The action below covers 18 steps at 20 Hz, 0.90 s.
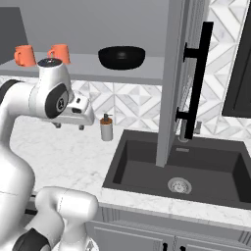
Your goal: Gather all objects into one cabinet and sort the glasses and bowls to opposite sides.
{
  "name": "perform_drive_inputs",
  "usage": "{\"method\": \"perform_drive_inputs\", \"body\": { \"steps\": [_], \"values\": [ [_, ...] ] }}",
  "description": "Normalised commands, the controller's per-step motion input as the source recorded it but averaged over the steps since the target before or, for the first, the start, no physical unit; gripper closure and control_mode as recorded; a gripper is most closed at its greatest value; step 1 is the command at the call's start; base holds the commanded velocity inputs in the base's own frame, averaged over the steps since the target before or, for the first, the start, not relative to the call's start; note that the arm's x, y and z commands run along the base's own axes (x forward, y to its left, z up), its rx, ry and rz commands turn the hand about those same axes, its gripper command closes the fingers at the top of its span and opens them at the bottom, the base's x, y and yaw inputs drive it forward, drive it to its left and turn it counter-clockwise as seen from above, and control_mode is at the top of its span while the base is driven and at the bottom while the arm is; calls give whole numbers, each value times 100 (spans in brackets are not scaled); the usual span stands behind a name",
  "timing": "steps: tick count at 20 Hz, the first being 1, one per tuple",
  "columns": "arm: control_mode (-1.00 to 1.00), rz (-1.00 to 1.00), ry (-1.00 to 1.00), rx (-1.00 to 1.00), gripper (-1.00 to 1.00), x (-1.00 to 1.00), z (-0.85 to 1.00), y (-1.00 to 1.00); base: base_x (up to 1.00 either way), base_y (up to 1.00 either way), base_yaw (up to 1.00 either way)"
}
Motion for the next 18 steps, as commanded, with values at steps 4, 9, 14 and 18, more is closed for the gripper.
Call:
{"method": "perform_drive_inputs", "body": {
  "steps": [4,9,14,18],
  "values": [
    [-100,0,-8,-1,-100,-65,0,0,0,0,0],
    [-100,0,-5,1,-100,-23,1,-6,0,0,0],
    [-100,-7,-1,3,-100,0,7,-4,0,0,0],
    [-100,-14,-2,4,-100,0,0,-3,0,0,0]
  ]
}}
